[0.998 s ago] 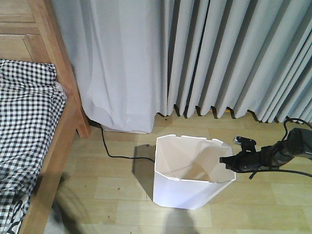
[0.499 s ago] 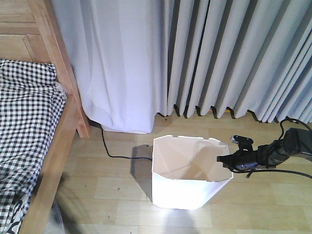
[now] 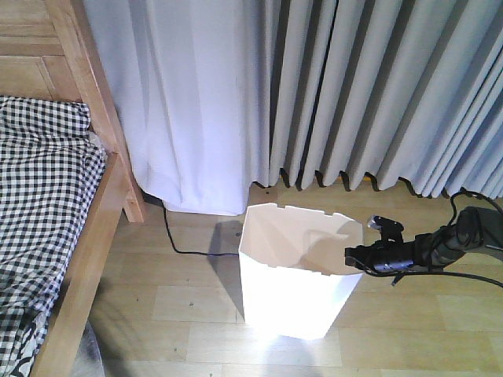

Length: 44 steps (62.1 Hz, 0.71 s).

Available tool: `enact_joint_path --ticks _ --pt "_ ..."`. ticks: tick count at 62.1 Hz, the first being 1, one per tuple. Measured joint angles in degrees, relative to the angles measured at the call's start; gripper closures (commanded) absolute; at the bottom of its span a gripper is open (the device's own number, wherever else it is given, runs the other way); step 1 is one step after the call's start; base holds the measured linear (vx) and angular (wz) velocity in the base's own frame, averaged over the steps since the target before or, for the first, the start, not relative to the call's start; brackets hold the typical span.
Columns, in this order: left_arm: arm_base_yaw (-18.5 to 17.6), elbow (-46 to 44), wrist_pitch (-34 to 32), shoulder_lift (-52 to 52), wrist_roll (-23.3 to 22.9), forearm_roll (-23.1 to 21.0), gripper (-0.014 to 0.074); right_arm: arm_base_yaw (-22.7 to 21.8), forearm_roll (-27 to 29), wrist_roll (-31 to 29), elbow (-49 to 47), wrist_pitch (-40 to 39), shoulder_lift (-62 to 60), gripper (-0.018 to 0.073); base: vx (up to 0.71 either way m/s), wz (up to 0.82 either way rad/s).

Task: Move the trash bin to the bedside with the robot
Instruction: 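Lower the held bin to the floor beside the bed with the right gripper, then open the right gripper and lift it away from the bin rim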

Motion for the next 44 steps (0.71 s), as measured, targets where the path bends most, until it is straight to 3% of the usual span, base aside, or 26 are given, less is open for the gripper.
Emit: enact_joint_path --ticks 21,35,44 --pt "0.0 0.0 0.0 0.0 0.0 0.0 0.0602 -2.3 -2.6 0.1 3.8 0.5 -6.1 0.0165 0.0 0.0" --pt "0.0 0.0 0.0 0.0 0.0 0.0 0.0602 -7.6 -3.0 -1.8 13.8 -0.7 -15.7 0.0165 0.0 0.0" --pt "0.0 0.0 0.0 0.0 0.0 0.0 0.0602 -8.8 -6.0 -4.2 20.3 -6.1 -24.6 0.0165 0.0 0.0"
